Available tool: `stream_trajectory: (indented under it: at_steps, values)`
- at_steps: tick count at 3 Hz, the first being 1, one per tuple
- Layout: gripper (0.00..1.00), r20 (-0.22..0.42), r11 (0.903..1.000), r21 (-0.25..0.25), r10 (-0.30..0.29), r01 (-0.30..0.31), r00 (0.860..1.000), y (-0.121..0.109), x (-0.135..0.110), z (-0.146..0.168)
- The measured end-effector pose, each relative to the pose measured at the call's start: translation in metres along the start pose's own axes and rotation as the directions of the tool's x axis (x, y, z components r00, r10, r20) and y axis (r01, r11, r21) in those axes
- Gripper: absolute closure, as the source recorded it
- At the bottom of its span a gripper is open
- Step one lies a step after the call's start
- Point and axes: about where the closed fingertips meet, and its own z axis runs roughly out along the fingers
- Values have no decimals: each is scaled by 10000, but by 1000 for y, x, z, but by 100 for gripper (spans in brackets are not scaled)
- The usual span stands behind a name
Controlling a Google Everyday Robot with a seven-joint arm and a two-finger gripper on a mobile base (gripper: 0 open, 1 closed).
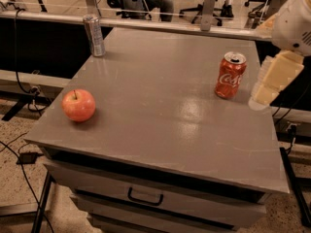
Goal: Move coke can near apple
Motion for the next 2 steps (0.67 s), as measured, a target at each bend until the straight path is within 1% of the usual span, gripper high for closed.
stream_trajectory:
  at_steps: [1, 2]
  values:
    - [0, 597, 9995, 125, 276, -284, 9978, -30, -8, 12]
    - [0, 900, 9971, 169, 727, -745, 9933, -52, -9, 21]
